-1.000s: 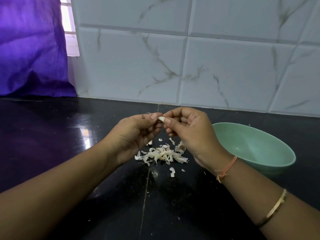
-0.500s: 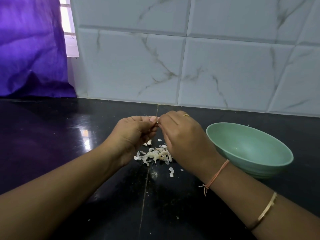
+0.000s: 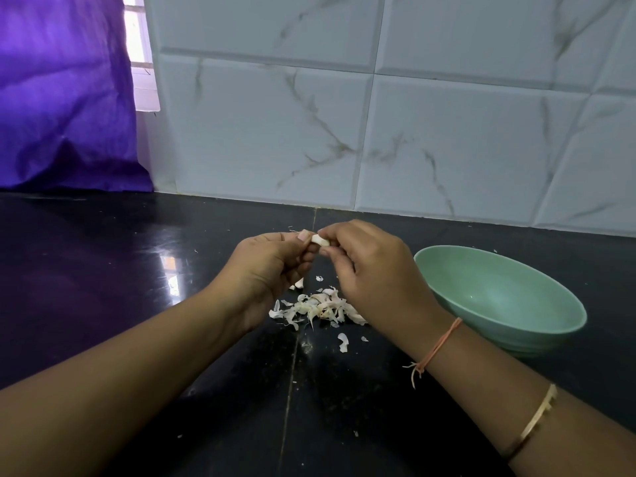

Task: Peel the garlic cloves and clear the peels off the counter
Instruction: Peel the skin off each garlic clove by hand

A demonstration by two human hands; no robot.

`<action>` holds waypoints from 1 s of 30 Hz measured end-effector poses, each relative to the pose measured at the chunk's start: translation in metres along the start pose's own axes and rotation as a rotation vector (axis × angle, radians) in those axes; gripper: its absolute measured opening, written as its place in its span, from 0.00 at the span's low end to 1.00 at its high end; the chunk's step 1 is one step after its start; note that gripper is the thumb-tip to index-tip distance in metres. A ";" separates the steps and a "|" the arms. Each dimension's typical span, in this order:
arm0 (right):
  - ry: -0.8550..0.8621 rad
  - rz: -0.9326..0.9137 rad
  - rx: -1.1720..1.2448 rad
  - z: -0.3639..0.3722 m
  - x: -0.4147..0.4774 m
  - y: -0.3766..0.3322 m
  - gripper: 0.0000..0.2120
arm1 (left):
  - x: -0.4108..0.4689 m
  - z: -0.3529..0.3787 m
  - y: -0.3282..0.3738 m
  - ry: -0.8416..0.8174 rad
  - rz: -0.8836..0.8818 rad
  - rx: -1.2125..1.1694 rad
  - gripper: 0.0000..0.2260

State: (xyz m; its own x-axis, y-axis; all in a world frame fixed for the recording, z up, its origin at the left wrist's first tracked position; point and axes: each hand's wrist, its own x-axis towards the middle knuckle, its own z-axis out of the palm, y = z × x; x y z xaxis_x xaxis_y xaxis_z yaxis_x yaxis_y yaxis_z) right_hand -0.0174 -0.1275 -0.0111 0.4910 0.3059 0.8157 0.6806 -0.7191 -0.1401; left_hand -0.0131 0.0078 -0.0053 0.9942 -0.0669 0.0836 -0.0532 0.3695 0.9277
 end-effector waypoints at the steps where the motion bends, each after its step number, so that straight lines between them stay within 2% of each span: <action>1: 0.001 0.030 0.045 -0.001 0.000 0.000 0.07 | 0.000 0.000 0.000 -0.003 0.002 -0.003 0.08; 10: 0.047 0.292 0.382 -0.005 0.002 -0.003 0.06 | -0.001 0.001 -0.001 -0.029 0.054 0.034 0.05; 18: 0.072 0.388 0.410 -0.003 0.002 -0.002 0.08 | -0.003 0.000 -0.004 -0.032 0.206 0.217 0.05; 21: 0.071 0.442 0.530 -0.002 0.001 -0.003 0.07 | -0.003 0.000 -0.004 -0.001 0.242 0.258 0.06; 24: 0.047 0.438 0.580 0.001 -0.001 -0.005 0.05 | -0.001 -0.001 -0.003 0.045 0.227 0.210 0.06; 30: 0.052 0.376 0.459 0.000 -0.001 -0.003 0.06 | -0.002 -0.001 -0.003 0.018 0.209 0.208 0.06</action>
State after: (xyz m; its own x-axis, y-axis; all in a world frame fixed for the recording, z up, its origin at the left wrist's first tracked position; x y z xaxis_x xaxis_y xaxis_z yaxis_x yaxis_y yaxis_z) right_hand -0.0197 -0.1257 -0.0110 0.7246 0.0427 0.6878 0.6362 -0.4251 -0.6439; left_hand -0.0150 0.0078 -0.0090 0.9611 0.0080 0.2760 -0.2731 0.1752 0.9459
